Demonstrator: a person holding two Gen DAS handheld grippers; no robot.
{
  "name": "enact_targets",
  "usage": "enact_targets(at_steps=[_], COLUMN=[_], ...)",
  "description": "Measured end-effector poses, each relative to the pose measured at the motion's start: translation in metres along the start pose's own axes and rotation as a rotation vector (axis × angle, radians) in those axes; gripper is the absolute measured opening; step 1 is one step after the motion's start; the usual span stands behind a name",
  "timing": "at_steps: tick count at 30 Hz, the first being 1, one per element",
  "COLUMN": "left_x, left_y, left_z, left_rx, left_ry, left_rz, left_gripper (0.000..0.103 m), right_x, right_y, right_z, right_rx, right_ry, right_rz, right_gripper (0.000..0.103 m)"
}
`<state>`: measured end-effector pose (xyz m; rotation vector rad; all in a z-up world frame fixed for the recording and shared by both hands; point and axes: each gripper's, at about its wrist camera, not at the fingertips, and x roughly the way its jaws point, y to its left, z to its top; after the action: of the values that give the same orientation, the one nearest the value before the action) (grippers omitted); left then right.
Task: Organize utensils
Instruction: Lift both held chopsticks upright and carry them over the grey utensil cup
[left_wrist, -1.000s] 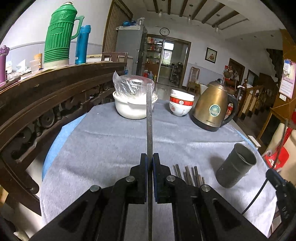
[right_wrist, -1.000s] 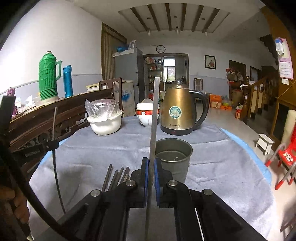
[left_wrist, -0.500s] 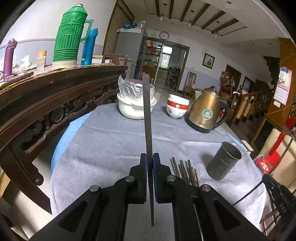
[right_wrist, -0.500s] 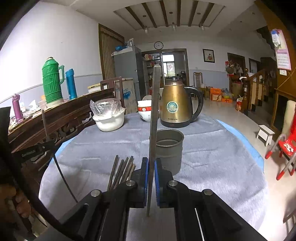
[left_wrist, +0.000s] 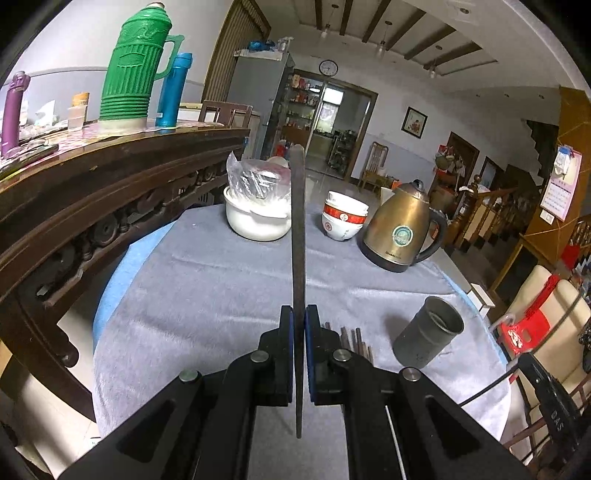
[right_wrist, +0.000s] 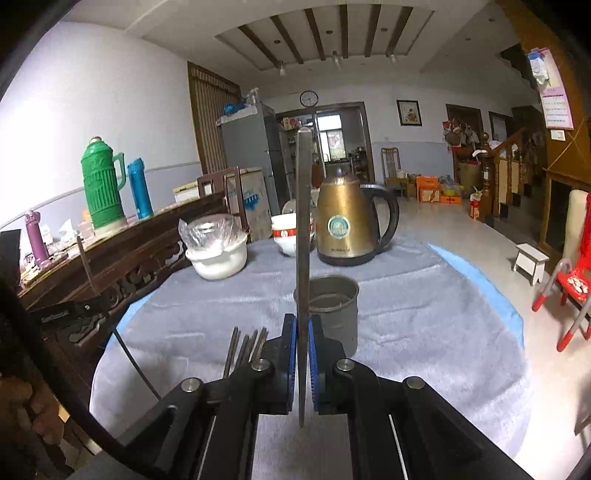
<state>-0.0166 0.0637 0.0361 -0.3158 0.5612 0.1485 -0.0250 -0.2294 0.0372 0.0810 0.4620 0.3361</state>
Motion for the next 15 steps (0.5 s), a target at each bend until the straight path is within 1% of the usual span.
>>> enact_targets(at_steps=[4,7,15], left_x=[0.013,0.019,0.018], left_y=[-0.009,-0.014,-0.019], left_z=[0.009,0.011,0.013], left_rx=[0.002,0.009,0.024], left_ry=[0.06,0.091,0.111], left_rz=[0.044,0.063,0.068], left_gripper=[0.006,0.006,0.006], right_x=[-0.003,-0.004,-0.006], right_y=[-0.002,0.0,0.005], right_z=[0.007,0.01,0.014], right_rx=[0.009,0.005,-0.008], right_ry=[-0.013,-0.015,-0.014], right_rz=[0.009,0.017,0.033], right_gripper=[0.007,0.007,0.007])
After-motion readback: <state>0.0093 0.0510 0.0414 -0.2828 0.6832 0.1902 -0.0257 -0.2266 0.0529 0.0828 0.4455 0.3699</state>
